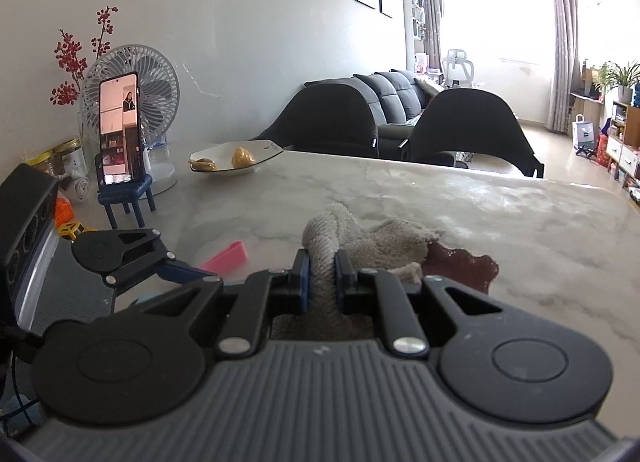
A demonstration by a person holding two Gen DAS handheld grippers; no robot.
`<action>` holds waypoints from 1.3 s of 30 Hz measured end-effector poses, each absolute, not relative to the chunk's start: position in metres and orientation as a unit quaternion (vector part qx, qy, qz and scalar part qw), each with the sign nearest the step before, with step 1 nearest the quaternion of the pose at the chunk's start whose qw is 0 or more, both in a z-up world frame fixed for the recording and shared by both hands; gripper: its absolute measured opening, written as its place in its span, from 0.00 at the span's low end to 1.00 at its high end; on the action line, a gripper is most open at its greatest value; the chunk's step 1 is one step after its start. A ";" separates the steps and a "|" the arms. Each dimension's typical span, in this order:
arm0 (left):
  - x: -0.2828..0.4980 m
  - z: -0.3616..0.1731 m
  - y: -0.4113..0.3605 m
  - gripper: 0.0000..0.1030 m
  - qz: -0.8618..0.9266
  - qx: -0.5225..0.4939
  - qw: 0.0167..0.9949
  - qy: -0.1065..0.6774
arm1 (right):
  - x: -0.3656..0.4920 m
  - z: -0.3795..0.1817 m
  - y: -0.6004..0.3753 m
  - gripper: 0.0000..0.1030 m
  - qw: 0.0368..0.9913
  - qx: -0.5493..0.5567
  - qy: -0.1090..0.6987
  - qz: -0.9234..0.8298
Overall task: Clean container
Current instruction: 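Tilt the teal bottle with the left gripper while the right gripper wipes its end with the towel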
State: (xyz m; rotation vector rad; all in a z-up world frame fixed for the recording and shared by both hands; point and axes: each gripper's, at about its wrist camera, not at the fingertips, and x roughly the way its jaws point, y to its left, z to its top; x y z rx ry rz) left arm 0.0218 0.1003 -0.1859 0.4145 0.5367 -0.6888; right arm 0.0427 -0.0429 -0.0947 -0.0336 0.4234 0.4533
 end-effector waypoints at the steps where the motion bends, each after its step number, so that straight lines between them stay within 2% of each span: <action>1: 0.020 -0.186 0.100 1.00 -0.325 0.201 0.888 0.257 | 0.045 -0.094 -0.047 0.12 0.952 -0.017 0.209 0.223; 8: 0.009 -0.188 0.100 1.00 -0.283 0.193 0.907 0.246 | 0.046 -0.093 -0.050 0.12 0.953 -0.013 0.209 0.219; 15: 0.009 -0.180 0.111 0.98 -0.337 0.254 0.881 0.214 | 0.044 -0.092 -0.054 0.12 0.954 -0.004 0.210 0.214; 20: 0.051 -0.182 0.135 0.99 -0.452 0.202 0.830 0.257 | 0.043 -0.090 -0.053 0.13 0.955 -0.006 0.215 0.204; 26: 0.082 -0.183 0.139 0.99 -0.526 0.206 0.783 0.261 | 0.042 -0.086 -0.053 0.14 0.956 -0.008 0.221 0.192; 34: 0.111 -0.190 0.145 1.00 -0.544 0.193 0.768 0.277 | 0.043 -0.078 -0.042 0.15 0.952 -0.011 0.224 0.210; 39: 0.103 -0.195 0.147 1.00 -0.545 0.193 0.768 0.277 | 0.045 -0.081 -0.041 0.15 0.950 -0.022 0.224 0.215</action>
